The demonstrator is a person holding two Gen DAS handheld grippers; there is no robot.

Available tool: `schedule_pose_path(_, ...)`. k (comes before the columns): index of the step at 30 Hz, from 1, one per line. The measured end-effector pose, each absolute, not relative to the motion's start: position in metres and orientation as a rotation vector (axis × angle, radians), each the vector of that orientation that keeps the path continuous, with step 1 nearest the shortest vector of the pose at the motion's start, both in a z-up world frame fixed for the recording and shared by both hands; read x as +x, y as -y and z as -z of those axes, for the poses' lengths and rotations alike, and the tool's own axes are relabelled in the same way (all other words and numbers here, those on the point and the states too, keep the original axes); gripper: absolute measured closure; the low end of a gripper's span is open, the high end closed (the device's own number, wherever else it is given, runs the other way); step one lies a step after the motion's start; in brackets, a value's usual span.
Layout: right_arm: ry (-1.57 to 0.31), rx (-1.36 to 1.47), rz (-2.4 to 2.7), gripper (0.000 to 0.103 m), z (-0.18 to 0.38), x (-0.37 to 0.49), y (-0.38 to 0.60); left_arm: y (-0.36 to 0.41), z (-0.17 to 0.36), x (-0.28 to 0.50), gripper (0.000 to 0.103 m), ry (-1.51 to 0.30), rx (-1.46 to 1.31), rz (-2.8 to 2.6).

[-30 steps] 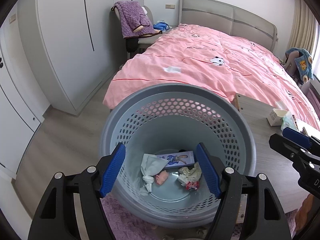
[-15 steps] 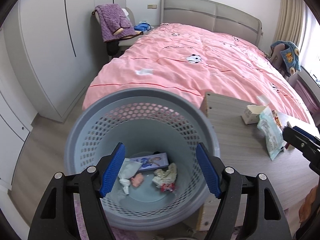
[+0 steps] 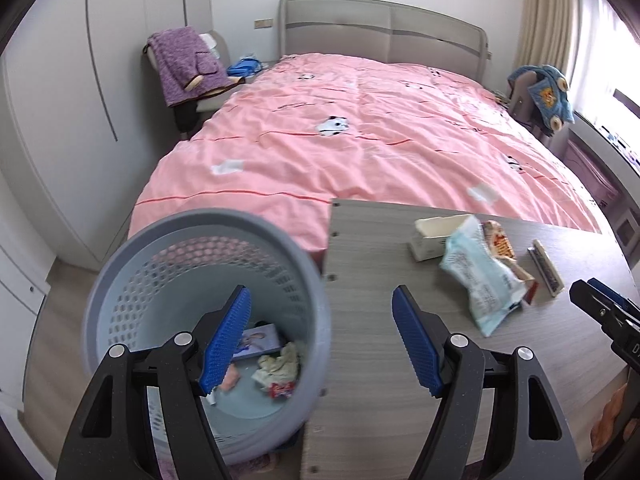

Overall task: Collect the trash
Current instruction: 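Withdraw both open grippers from the basket back to the table, then grasp the white-red paper strip with the right gripper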

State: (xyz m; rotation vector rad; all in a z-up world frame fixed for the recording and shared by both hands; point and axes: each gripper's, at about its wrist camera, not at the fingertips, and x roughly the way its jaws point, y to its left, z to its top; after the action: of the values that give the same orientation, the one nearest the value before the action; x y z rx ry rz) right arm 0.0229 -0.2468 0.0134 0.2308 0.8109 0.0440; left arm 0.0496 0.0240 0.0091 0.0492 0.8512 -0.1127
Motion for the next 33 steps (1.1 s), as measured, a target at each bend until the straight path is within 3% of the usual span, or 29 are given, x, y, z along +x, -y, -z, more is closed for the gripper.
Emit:
schedule_pose_path(29, -0.877, 0.212, 0.061, 0.033, 0.039, 0.055, 0.341, 0.086, 0.020, 0.063, 0.033, -0.924, 0.166, 0.166)
schedule_pose_path(33, -0.904, 0.184, 0.053, 0.040, 0.046, 0.070, 0.339, 0.094, 0.022, 0.063, 0.033, -0.930, 0.171, 0.164)
